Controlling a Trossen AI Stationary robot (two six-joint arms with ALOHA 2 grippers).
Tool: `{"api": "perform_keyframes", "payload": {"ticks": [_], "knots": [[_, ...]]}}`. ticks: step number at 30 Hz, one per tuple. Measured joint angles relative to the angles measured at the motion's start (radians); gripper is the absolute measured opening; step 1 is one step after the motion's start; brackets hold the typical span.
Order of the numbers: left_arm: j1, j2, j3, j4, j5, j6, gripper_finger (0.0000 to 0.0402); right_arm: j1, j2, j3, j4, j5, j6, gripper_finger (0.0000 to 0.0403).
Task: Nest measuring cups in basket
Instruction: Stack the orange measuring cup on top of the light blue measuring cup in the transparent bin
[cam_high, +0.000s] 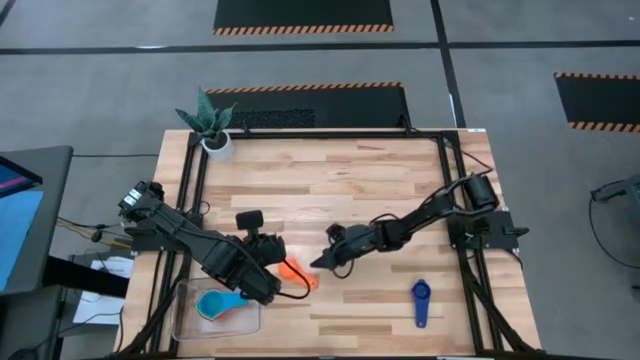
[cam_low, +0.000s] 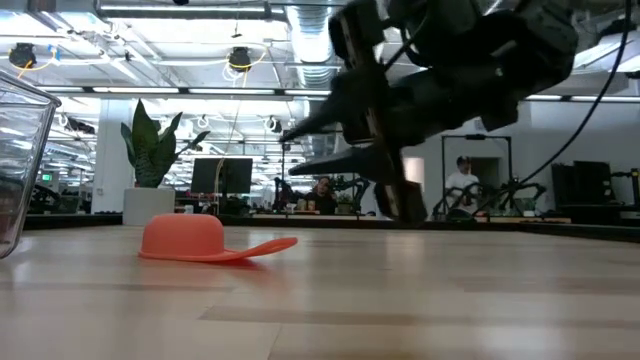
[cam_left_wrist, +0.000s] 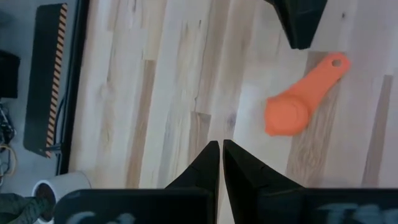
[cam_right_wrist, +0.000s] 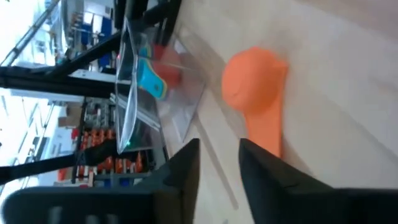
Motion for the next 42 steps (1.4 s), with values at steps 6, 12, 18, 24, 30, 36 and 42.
{"api": "perform_keyframes", "payload": {"ticks": [6, 12, 18, 24, 30, 36, 42], "knots": [[-0.013, 0.000, 0.000, -0.003, 0.001, 0.003, 0.0011, 0.015, 0.059, 0.066, -0.036, -0.004, 0.049, 0.0211], [-0.028, 0.000, 0.000, -0.002, 0.001, 0.022, 0.0011, 0.025, 0.104, 0.076, -0.045, -0.030, 0.184, 0.0254], [-0.033, 0.000, 0.000, -0.001, 0.000, 0.022, 0.0011, 0.037, 0.111, 0.078, -0.042, -0.032, 0.214, 0.0255], [-0.033, 0.000, 0.000, 0.000, -0.001, 0.022, 0.0011, 0.048, 0.111, 0.078, -0.048, -0.032, 0.257, 0.0255], [-0.033, 0.000, 0.000, 0.000, -0.002, 0.022, 0.0011, 0.047, 0.111, 0.077, -0.059, -0.031, 0.259, 0.0254], [-0.033, 0.000, 0.000, 0.000, -0.002, 0.023, 0.0011, 0.024, 0.111, 0.077, -0.094, -0.085, 0.253, 0.0254], [-0.033, 0.000, 0.000, 0.000, -0.002, 0.023, 0.0011, -0.001, 0.095, 0.076, -0.142, -0.128, 0.243, 0.0254]]}}
